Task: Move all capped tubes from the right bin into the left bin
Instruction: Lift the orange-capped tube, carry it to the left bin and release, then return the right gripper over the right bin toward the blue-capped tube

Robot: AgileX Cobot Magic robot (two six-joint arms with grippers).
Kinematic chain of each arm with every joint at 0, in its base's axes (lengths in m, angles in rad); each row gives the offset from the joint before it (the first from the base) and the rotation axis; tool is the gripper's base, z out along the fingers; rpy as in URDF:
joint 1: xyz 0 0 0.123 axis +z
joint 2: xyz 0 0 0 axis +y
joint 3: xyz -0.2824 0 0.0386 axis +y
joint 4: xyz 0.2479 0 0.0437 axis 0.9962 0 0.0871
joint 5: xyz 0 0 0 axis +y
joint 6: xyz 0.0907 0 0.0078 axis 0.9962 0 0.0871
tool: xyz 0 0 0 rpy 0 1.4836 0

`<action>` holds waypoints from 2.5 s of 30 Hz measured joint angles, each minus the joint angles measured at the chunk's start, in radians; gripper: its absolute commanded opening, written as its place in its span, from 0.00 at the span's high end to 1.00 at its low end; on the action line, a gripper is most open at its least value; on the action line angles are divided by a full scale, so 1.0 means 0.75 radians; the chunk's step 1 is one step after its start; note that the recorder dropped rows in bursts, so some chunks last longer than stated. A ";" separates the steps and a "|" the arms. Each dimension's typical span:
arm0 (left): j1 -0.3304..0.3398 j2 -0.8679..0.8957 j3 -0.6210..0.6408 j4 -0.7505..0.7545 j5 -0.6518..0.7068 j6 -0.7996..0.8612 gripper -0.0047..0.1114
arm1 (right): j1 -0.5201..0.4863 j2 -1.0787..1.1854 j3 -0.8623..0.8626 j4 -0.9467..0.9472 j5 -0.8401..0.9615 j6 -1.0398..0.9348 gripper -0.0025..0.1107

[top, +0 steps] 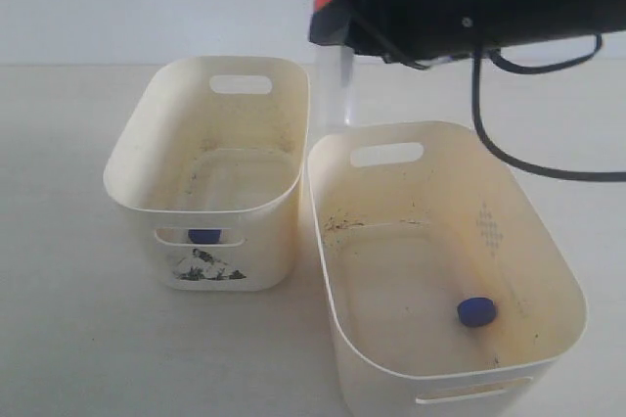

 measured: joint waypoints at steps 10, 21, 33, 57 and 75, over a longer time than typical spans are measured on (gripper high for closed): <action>0.000 0.000 0.000 0.000 0.000 0.000 0.92 | 0.110 0.289 -0.226 0.003 -0.119 -0.184 0.92; 0.000 0.000 0.000 0.000 0.000 0.000 0.92 | 0.110 0.473 -0.285 0.020 -0.034 -0.184 0.99; 0.000 0.000 0.000 0.000 0.000 0.000 0.92 | 0.110 0.263 -0.298 -0.109 0.189 -0.177 0.98; 0.000 0.000 0.000 0.000 0.000 0.000 0.92 | 0.110 0.054 -0.119 -1.053 1.047 0.568 0.98; 0.000 0.000 0.000 0.000 0.000 0.000 0.92 | 0.284 0.445 -0.310 -1.389 1.255 0.937 0.98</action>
